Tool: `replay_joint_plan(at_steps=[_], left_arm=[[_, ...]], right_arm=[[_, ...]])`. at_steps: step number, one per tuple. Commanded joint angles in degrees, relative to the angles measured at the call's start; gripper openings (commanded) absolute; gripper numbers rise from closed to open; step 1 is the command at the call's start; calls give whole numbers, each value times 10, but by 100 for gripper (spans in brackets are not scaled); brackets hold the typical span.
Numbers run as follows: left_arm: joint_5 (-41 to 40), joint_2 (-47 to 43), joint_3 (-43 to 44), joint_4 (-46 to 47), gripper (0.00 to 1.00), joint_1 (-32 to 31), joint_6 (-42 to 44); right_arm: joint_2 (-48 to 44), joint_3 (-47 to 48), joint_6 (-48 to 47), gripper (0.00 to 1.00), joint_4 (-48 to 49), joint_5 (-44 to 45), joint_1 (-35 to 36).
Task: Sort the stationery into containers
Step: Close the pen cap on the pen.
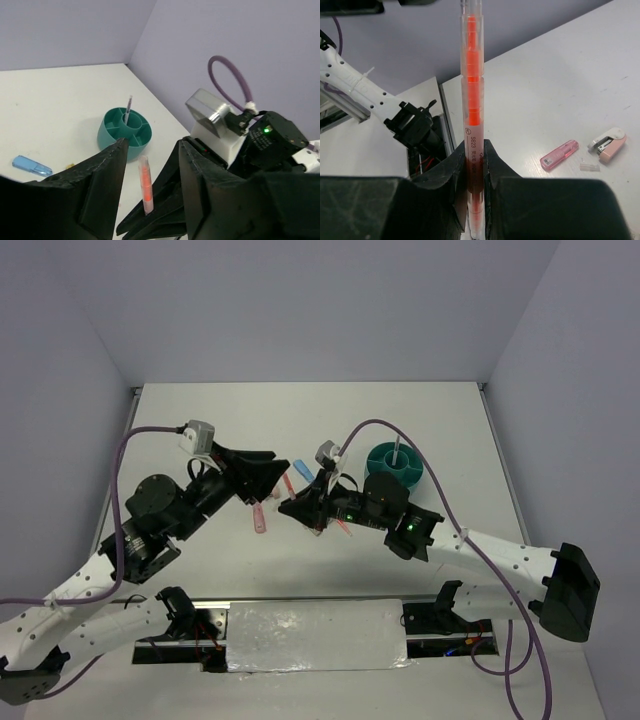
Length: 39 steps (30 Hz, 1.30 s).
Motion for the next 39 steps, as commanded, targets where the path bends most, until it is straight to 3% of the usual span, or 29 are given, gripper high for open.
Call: replay_joint_plan(at_steps=[1, 7, 8, 9, 11, 14, 19, 26, 29, 33, 34, 39], left_arm=[[-14, 9, 17, -5, 56, -2, 4], [-11, 19, 14, -7, 52, -1, -1], [-6, 20, 12, -5, 31, -1, -2], [-5, 21, 12, -6, 23, -1, -4], [-1, 23, 11, -6, 9, -2, -8], [13, 28, 1, -2, 0, -1, -17], [55, 35, -43, 19, 0, -2, -55], [103, 22, -155, 79, 0, -24, -105], [84, 10, -183, 72, 0, -60, -104], [54, -13, -139, 17, 0, -62, -56], [59, -8, -90, 3, 0, -62, -16], [188, 90, 66, -37, 0, -62, 83]], right_arm=[[0, 36, -11, 0, 6, 6, 6], [0, 45, -14, 0, -1, 2, 5], [1, 47, -14, 0, -2, 2, 7], [1, 48, -14, 0, -2, 3, 6], [2, 50, -14, 0, 0, 3, 6], [5, 60, -15, 0, 3, 6, 6], [17, 120, -30, 0, -2, 35, 4], [90, 377, -51, 0, -112, 35, -31], [92, 411, -52, 0, -126, 35, -35], [90, 320, -69, 0, -107, -3, -33], [98, 270, -69, 0, -100, -15, -33], [143, 184, -14, 0, -24, -75, -25]])
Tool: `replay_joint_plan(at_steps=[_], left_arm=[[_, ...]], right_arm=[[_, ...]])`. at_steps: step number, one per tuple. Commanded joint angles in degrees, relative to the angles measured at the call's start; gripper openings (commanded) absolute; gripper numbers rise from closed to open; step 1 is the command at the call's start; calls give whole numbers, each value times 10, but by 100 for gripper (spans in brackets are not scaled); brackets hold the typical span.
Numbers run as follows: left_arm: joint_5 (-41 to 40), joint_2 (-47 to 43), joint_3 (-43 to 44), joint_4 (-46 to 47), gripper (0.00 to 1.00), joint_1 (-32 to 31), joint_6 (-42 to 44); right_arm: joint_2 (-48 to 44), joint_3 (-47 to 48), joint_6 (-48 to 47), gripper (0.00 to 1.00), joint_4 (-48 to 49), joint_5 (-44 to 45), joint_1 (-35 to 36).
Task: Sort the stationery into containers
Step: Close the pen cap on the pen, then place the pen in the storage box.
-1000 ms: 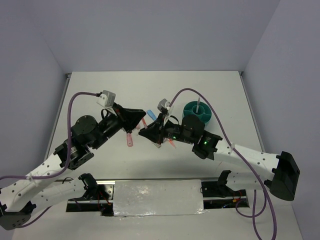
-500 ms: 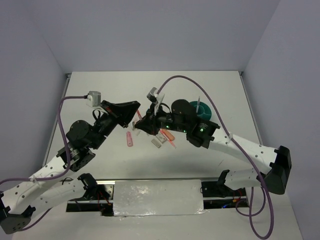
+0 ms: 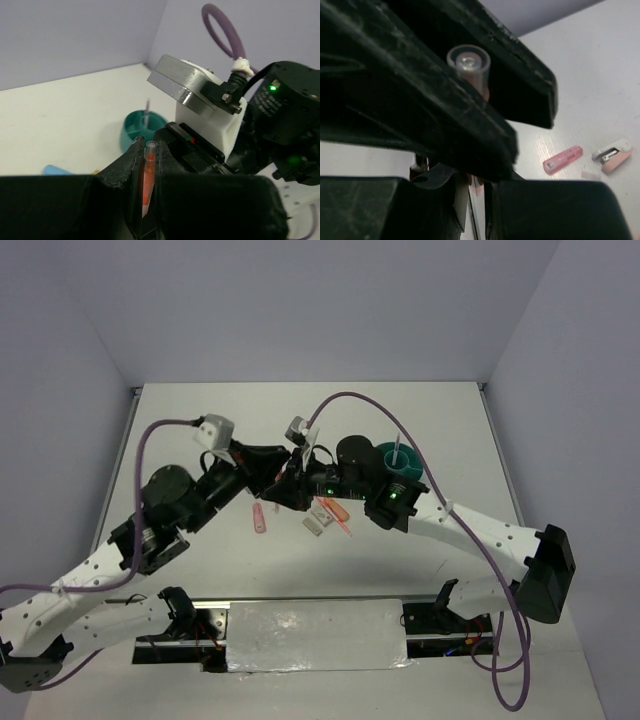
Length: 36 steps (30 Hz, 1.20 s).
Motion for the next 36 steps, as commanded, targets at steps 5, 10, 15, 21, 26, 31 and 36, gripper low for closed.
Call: replay_joint_plan(at_steps=[5, 10, 15, 21, 26, 31, 36], left_arm=[[200, 89, 110, -54, 3, -37, 27], [47, 29, 85, -75, 60, -36, 15], [-244, -10, 157, -160, 99, -34, -65], [-418, -30, 241, -393, 99, -34, -133], [-375, -38, 165, -454, 99, -34, -62], [-371, -100, 55, -446, 99, -34, -67], [-352, -130, 36, -422, 99, -34, -55]], right_arm=[[40, -62, 53, 0, 203, 12, -6], [11, -106, 38, 0, 185, 64, -21], [-16, -190, 46, 0, 212, 128, -65], [-132, -272, 6, 0, 193, 301, -176], [-162, -275, -40, 0, 172, 354, -286], [-129, -256, -53, 0, 165, 366, -334], [-89, -257, -47, 0, 185, 329, -380]])
